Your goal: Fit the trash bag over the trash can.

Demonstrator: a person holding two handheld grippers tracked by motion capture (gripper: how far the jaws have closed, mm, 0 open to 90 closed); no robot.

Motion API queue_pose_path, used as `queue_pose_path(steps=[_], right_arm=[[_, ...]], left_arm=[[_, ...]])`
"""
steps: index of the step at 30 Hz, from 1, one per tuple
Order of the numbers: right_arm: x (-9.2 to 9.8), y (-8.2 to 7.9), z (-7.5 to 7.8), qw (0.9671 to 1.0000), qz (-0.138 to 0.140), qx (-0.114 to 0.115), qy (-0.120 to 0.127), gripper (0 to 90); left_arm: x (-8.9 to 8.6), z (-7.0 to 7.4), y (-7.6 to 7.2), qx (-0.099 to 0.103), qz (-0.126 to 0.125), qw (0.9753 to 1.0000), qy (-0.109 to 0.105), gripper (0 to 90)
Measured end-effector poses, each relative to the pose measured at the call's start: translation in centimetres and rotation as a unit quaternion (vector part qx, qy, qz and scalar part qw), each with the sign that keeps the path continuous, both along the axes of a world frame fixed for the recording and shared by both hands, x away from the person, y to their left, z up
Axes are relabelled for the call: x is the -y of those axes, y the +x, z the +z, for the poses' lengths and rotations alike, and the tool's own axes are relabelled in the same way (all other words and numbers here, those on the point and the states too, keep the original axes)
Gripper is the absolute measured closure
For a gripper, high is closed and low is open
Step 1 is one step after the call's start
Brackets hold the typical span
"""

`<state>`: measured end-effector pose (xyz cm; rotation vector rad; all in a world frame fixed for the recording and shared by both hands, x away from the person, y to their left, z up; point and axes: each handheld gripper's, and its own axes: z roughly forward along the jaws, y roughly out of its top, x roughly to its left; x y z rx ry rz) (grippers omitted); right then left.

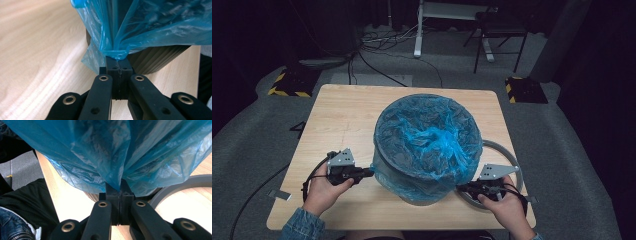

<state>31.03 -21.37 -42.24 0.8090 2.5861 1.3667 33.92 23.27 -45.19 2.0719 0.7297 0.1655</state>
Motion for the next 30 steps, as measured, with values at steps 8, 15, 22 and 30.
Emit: queue_pose_path(steps=[8,15,22,30], right_arm=[[0.1,0.4,-1.3,0.9998,-0.007,-0.018,-0.009,90.0],[0.3,0.4,-2.8,0.9983,-0.005,-0.051,-0.027,82.4],[1.5,0.1,-1.7,0.9995,-0.017,-0.025,-0.003,23.2],[4.4,-1.0,0.8,0.9997,-0.019,0.001,0.011,19.2]], left_arm=[[0.3,-2.8,0.3,-0.034,0.004,0.9993,0.013,90.0],[-1.1,-3.5,-0.1,-0.02,0.031,0.9991,-0.019,90.0],[-3.4,-2.0,-1.6,0.05,0.069,0.9941,-0.067,46.0],[-5.6,-1.3,-2.7,0.089,0.095,0.991,-0.029,36.0]])
